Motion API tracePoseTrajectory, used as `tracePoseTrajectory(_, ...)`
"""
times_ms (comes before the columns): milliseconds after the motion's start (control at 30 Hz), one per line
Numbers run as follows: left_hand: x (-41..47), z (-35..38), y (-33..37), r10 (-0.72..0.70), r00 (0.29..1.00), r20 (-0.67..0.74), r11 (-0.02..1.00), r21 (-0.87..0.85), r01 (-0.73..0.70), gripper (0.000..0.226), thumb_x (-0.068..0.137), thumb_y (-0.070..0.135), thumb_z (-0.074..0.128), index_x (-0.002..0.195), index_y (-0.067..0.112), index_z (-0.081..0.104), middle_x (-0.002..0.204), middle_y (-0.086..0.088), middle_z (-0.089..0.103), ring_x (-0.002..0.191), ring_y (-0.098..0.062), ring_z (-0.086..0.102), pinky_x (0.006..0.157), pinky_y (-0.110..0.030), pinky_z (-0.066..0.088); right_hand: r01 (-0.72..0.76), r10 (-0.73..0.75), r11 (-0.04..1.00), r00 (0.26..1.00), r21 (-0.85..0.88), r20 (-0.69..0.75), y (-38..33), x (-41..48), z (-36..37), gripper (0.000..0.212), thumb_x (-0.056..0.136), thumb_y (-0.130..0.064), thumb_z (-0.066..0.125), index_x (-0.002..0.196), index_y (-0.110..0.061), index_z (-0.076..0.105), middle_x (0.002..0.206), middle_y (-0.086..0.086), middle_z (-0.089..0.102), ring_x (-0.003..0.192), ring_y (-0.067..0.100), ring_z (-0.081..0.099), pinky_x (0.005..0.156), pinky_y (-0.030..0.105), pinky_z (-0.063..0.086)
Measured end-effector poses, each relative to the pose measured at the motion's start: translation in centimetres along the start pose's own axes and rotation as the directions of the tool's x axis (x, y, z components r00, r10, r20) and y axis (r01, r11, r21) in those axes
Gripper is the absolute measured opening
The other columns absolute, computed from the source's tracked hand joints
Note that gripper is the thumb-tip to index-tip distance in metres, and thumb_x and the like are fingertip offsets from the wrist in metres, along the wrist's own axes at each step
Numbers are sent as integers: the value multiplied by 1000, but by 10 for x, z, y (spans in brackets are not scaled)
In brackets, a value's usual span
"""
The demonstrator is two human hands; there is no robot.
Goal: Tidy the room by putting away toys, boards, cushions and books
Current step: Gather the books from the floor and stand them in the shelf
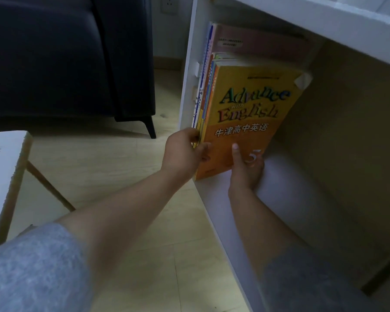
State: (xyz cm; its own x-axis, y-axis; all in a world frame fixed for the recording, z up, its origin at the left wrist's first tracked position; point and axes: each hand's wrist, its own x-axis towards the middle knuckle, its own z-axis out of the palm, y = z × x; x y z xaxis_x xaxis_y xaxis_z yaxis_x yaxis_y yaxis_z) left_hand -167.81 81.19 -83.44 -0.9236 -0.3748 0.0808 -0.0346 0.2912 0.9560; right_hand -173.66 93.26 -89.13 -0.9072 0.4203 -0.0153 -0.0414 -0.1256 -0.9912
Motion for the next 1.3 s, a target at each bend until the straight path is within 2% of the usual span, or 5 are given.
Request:
tracePoseTrajectory(367, 1, 7, -9, -68, 992, -104, 995, 70, 75, 28, 80, 10, 72, 103, 11, 57, 102, -6, 61, 86, -28, 68, 78, -43, 58, -9, 7, 999, 999, 54, 33, 4, 10, 0, 47, 77, -18, 79, 114, -10, 52, 102, -7, 59, 83, -3, 59, 66, 11, 50)
tracePoseTrajectory(467, -2, 8, -15, -135, 989, -68, 991, -34, 133, 16, 85, 3, 66, 94, 6, 54, 85, -7, 60, 73, -26, 69, 72, -39, 60, -13, 9, 998, 999, 68, 47, 5, 11, -1, 44, 77, -21, 79, 110, -16, 51, 110, -1, 61, 90, 6, 62, 75, 20, 53)
tracePoseTrajectory(700, 5, 9, -15, -122, 992, 12, 990, -73, 122, 14, 87, 6, 65, 90, 7, 51, 94, -9, 59, 66, -19, 67, 59, -23, 58, -26, 26, 1000, 997, -5, 70, 8, 21, -1, 48, 78, -36, 77, 112, -24, 45, 131, 8, 53, 109, 21, 59, 70, 17, 47)
tracePoseTrajectory(1067, 3, 8, -14, -221, 975, 33, 974, -38, 222, 30, 85, 18, 70, 104, 7, 49, 84, -3, 59, 79, -28, 70, 76, -44, 59, -11, 24, 991, 995, -131, 95, 12, 26, -3, 50, 79, -43, 74, 114, -30, 41, 131, 9, 49, 112, 24, 57, 84, 29, 47)
tracePoseTrajectory(1300, -12, -2, -9, -178, 982, -60, 979, 85, 183, 21, 85, 21, 70, 94, 15, 51, 98, -9, 64, 88, -29, 65, 80, -46, 55, 1, -1, 989, 1000, -146, 4, 10, 15, -11, 52, 81, -36, 74, 123, -16, 51, 129, 11, 55, 105, 22, 60, 59, 9, 40)
